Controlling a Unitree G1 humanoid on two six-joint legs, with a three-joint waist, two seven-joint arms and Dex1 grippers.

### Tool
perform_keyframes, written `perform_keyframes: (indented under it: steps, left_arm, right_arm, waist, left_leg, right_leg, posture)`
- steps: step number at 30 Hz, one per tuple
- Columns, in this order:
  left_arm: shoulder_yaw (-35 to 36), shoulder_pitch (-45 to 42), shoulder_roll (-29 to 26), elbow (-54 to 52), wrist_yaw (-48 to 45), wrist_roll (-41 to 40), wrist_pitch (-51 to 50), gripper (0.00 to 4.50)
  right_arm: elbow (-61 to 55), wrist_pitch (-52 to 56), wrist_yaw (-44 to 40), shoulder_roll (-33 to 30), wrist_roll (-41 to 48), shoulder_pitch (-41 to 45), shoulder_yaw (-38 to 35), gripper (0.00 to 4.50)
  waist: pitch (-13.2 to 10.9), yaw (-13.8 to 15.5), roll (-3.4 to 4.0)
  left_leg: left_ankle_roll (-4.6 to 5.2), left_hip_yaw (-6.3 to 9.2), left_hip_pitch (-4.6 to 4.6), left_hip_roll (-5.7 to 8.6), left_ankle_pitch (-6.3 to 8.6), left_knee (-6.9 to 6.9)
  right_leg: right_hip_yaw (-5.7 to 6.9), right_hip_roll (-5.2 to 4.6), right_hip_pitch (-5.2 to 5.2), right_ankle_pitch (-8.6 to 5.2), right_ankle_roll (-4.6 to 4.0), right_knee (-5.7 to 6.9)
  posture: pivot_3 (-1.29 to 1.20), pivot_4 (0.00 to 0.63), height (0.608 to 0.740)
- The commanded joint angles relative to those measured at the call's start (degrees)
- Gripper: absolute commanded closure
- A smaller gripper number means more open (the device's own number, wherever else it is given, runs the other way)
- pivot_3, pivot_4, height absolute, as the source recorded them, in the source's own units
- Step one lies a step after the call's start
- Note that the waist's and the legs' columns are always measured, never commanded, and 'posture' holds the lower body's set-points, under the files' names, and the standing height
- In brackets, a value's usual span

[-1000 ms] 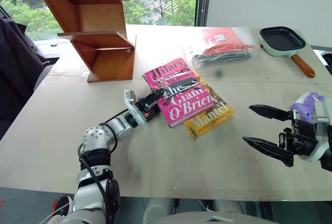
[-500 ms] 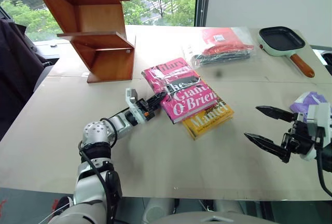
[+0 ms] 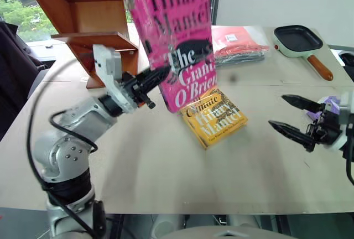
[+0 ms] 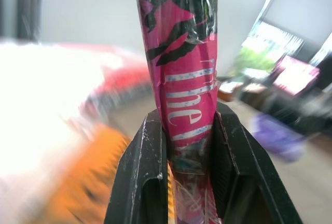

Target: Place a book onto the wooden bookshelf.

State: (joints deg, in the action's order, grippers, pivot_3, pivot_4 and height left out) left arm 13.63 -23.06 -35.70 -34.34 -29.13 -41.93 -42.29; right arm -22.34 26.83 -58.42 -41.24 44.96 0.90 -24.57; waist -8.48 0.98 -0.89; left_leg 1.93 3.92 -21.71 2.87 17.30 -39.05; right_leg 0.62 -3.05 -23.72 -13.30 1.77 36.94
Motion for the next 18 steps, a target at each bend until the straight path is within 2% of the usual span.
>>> perform_keyframes:
  steps: [1, 3, 5, 8, 10, 13, 18]
  left_arm:
    - [-10.50, -3.95, -12.23, -4.39, -1.77, 21.23, 10.20, 4.03]
    - [-13.51, -8.91, -19.54, -2.56, 0.70, 32.79, 13.57, 4.03]
    - [-13.62, -11.55, -23.77, -0.25, 3.46, 40.83, 15.78, 4.03]
    - [-12.07, -11.80, -29.81, 3.10, 5.36, 51.13, 18.78, 4.03]
    - [-11.01, -8.79, -34.63, 5.41, 4.28, 56.91, 20.97, 4.03]
    - [-8.79, -3.57, -38.20, 8.27, 2.82, 61.11, 23.30, 4.03]
    - [-5.15, 0.11, -39.72, 13.26, 0.09, 63.07, 25.48, 4.03]
  right_arm:
    - [6.20, -2.39, -4.07, -1.83, 0.46, 5.25, 0.05, 0.00]
    - [10.70, -1.70, -6.49, -2.31, 2.47, 9.90, 0.21, 0.00]
    - [13.87, -1.37, -8.44, -2.12, 3.75, 13.94, 0.67, 0.00]
    - [16.89, -0.47, -10.69, -1.84, 4.71, 19.06, 2.22, 0.00]
    - [18.37, -0.02, -11.49, -1.25, 5.10, 21.89, 3.36, 0.00]
    - [20.08, -0.56, -12.40, -0.29, 4.19, 24.93, 5.28, 0.00]
    - [21.86, -0.87, -12.91, 1.22, 3.75, 28.73, 7.08, 0.00]
  waist:
    - [-0.08, -0.07, 0.07]
    - [-0.18, -0.11, 0.09]
    - [-0.27, -0.24, 0.15]
    - [-0.28, -0.34, 0.16]
    - [-0.33, -0.38, 0.14]
    - [-0.35, -0.24, 0.17]
    - [-0.51, 0.07, 0.01]
  left_leg:
    - [0.00, -0.03, 0.01, 0.01, 0.00, 0.05]
    - [0.01, -0.04, 0.01, 0.00, 0.00, 0.12]
    - [0.02, -0.06, 0.00, 0.00, -0.01, 0.16]
    - [0.03, -0.10, 0.01, -0.03, -0.01, 0.42]
    - [0.02, -0.13, -0.04, -0.05, -0.01, 0.54]
    - [0.03, -0.18, -0.14, -0.05, -0.01, 0.66]
    - [0.04, -0.13, -0.28, -0.05, -0.01, 0.51]
  right_leg:
    - [-0.02, 0.00, -0.01, 0.00, 0.00, -0.02]
    - [-0.02, 0.04, -0.02, 0.00, 0.00, -0.06]
    - [-0.03, 0.05, -0.03, 0.00, 0.00, -0.09]
    - [-0.06, 0.05, -0.09, 0.00, 0.01, -0.21]
    - [-0.06, 0.07, -0.23, -0.01, 0.01, -0.26]
    - [-0.11, 0.05, -0.40, -0.01, 0.01, -0.26]
    - [-0.04, -0.01, -0.45, -0.01, 0.01, -0.21]
  posture:
    - [0.00, 0.150, 0.720]
    - [0.00, 0.150, 0.720]
    - [0.00, 0.150, 0.720]
    - [0.00, 0.150, 0.720]
    - [0.00, 0.150, 0.720]
    - [0.00, 0.150, 0.720]
    - [0.00, 0.150, 0.720]
